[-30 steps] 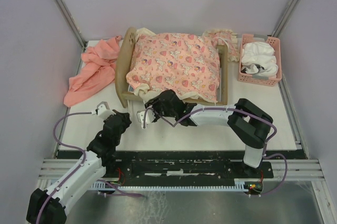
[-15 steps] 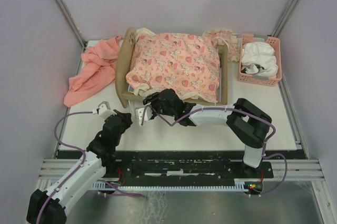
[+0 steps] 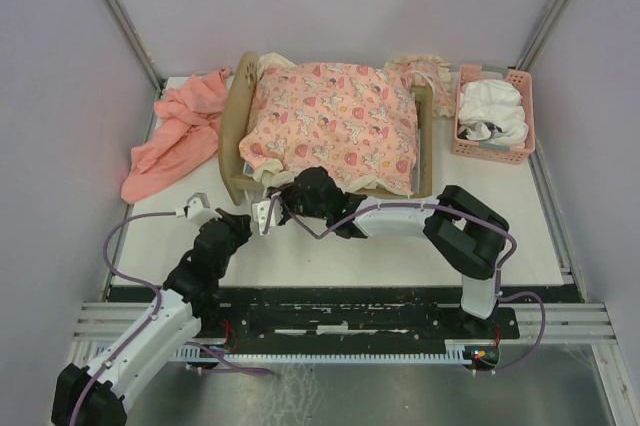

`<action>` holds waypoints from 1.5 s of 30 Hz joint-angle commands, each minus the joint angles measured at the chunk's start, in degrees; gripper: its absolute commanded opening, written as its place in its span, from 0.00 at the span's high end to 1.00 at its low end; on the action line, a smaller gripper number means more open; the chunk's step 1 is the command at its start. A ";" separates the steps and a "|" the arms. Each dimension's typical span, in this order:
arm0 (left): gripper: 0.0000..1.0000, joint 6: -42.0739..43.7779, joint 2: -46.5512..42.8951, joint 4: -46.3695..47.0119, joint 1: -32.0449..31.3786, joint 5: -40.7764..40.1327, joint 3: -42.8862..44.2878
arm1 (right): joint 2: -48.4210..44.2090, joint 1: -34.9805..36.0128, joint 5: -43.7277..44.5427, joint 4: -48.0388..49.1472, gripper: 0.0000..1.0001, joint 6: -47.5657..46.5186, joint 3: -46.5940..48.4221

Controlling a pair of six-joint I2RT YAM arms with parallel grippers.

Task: Set up the pet bed

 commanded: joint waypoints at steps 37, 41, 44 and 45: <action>0.97 3.75 -7.60 -2.38 -0.04 4.87 3.82 | 9.18 3.12 -5.08 -3.22 0.71 36.79 24.74; 0.97 5.02 -3.80 -2.51 0.04 5.35 6.60 | 5.01 2.63 -1.86 -4.95 0.56 33.68 20.58; 0.97 5.32 -1.69 -2.35 0.19 5.58 9.11 | 0.44 1.10 -1.11 -5.77 0.47 30.78 15.83; 0.97 5.35 -1.15 -2.16 0.36 5.66 9.85 | -1.16 0.37 -1.20 -5.83 0.45 29.94 13.96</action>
